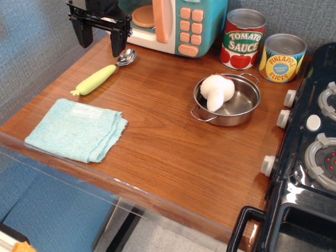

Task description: Pick up the white item and place it next to the spoon

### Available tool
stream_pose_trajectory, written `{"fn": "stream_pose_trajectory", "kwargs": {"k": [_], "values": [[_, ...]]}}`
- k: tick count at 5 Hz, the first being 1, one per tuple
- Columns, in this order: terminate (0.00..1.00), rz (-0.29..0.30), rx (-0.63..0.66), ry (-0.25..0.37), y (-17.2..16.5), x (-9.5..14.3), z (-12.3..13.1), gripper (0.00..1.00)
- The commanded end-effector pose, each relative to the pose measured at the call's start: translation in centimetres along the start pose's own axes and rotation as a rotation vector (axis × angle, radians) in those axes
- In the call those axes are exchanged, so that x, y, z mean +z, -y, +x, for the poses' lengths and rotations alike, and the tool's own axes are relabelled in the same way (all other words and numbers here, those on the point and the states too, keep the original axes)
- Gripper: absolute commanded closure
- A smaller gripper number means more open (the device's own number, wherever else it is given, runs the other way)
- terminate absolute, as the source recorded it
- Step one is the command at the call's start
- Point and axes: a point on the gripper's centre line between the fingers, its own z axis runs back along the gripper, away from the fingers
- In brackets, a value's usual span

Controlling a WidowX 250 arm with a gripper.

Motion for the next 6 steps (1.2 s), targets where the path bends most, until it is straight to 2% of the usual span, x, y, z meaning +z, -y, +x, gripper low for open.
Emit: {"fn": "stream_pose_trajectory", "kwargs": {"k": [1, 2, 3, 4, 5, 6], "values": [[0.0, 0.0, 0.0, 0.0, 0.0, 0.0, 0.0, 0.0], [0.0, 0.0, -0.032, 0.0, 3.6, -0.1, -0.4, 0.0], [0.0, -0.004, -0.081, 0.028, 7.0, 0.6, -1.1, 0.0], [0.0, -0.015, -0.151, 0.071, 11.6, 2.8, -2.2, 0.0], [0.0, -0.014, -0.177, 0.157, 15.1, 6.1, -3.4, 0.0], [0.0, -0.069, -0.194, 0.147, 17.9, 6.1, -2.9, 0.0]]}}
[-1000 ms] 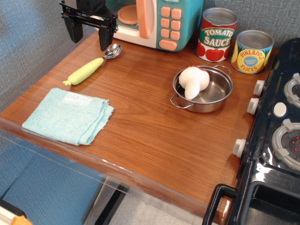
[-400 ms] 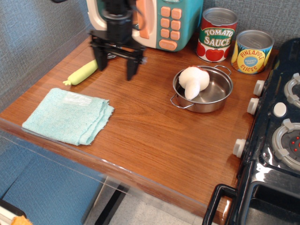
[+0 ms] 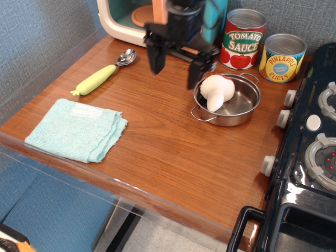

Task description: Pick up the white item and place it next to the spoon

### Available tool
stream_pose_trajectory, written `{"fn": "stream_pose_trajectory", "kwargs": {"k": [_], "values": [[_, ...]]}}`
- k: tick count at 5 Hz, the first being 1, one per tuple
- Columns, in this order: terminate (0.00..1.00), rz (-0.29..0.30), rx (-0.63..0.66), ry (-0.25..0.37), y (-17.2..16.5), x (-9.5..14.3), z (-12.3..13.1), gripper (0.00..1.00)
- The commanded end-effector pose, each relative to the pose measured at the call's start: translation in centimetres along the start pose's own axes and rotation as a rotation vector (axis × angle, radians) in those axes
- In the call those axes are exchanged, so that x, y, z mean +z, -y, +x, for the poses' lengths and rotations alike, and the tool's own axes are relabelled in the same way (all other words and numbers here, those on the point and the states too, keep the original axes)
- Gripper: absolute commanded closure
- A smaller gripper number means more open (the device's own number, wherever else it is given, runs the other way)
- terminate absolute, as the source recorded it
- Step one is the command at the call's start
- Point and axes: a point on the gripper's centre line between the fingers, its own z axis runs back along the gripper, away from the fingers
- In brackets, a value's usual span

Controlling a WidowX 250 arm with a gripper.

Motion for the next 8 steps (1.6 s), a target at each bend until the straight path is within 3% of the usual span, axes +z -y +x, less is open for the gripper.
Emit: {"fn": "stream_pose_trajectory", "kwargs": {"k": [1, 3, 4, 5, 6, 7, 8], "values": [[0.0, -0.077, 0.025, -0.013, 4.0, -0.9, 2.9, 0.0], [0.0, -0.047, 0.034, -0.145, 4.6, -5.5, 2.8, 0.0], [0.0, -0.045, 0.006, -0.135, 4.8, -5.2, 2.3, 1.0], [0.0, -0.07, -0.012, -0.1, 4.9, -3.6, 2.1, 1.0], [0.0, -0.093, -0.01, -0.009, 3.4, -0.2, 2.9, 1.0], [0.0, -0.112, 0.057, 0.073, -1.2, 3.0, 4.5, 1.0], [0.0, -0.085, 0.109, 0.055, -6.2, 2.0, 5.5, 1.0]]}}
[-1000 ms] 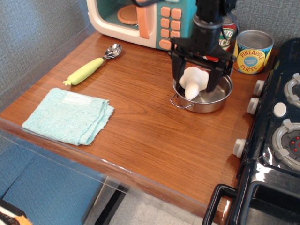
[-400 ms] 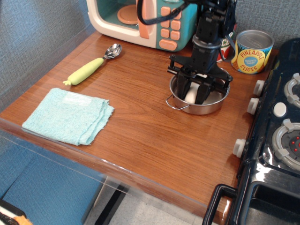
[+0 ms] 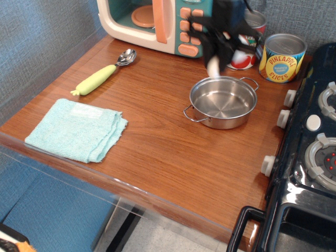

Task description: Pick up the white item and place it next to the spoon

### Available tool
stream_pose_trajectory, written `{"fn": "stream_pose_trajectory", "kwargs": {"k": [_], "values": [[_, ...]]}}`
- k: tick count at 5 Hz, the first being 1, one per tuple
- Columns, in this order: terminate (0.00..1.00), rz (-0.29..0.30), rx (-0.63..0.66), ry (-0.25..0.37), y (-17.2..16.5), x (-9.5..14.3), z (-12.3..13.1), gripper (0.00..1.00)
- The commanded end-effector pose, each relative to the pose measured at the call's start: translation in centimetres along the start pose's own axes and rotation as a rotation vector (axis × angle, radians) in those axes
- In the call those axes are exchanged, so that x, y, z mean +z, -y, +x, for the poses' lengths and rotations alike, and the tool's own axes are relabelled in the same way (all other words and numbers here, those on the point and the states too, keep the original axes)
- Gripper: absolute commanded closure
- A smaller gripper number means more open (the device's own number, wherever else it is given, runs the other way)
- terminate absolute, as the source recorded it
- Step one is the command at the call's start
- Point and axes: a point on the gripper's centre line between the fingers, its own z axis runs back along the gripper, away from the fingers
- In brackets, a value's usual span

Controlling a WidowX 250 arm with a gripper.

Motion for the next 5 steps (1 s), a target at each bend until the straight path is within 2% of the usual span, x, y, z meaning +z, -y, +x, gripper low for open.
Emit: {"fn": "stream_pose_trajectory", "kwargs": {"k": [1, 2, 3, 4, 5], "values": [[0.0, 0.082, 0.059, 0.014, -10.5, 0.5, 1.5, 1.0], [0.0, 0.088, 0.034, -0.036, -11.7, -1.3, 0.5, 1.0], [0.0, 0.097, -0.014, -0.081, -11.1, -2.4, -0.7, 1.0], [0.0, 0.09, -0.018, -0.081, -11.2, -2.5, -1.0, 0.0], [0.0, 0.096, -0.007, -0.077, -11.5, -2.2, -1.0, 0.0]]}}
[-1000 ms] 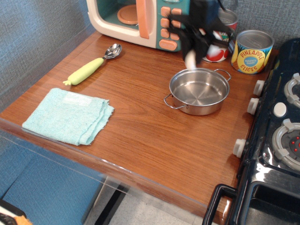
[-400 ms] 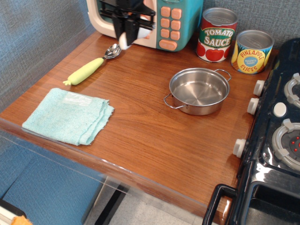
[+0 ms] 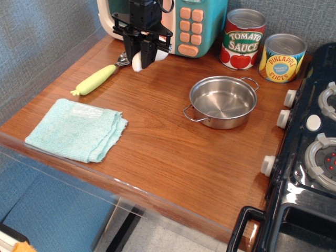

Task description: Pick up the white item and place it next to the spoon

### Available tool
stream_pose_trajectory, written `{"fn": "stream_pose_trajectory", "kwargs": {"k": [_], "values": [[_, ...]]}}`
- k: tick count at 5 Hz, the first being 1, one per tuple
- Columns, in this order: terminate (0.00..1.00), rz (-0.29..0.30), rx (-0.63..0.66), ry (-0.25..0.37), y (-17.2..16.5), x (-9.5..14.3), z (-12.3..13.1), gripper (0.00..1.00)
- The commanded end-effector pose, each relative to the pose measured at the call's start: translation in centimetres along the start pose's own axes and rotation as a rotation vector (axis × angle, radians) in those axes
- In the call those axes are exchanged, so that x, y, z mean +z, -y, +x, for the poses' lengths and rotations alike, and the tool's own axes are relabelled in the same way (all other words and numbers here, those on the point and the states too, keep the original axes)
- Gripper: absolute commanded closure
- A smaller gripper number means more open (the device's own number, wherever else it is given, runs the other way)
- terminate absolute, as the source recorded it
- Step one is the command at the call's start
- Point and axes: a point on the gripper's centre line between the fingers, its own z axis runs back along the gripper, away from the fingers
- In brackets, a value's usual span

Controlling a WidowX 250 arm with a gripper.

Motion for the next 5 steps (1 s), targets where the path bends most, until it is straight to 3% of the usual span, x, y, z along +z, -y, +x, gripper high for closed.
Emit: {"fn": "stream_pose_trajectory", "kwargs": {"k": [1, 4, 5], "values": [[0.0, 0.021, 0.023, 0.065, -1.28, 2.95, -0.71, 0.0], [0.0, 0.027, 0.018, 0.078, -1.3, 3.49, -1.01, 0.0], [1.0, 0.027, 0.018, 0.078, -1.3, 3.49, -1.01, 0.0]]}}
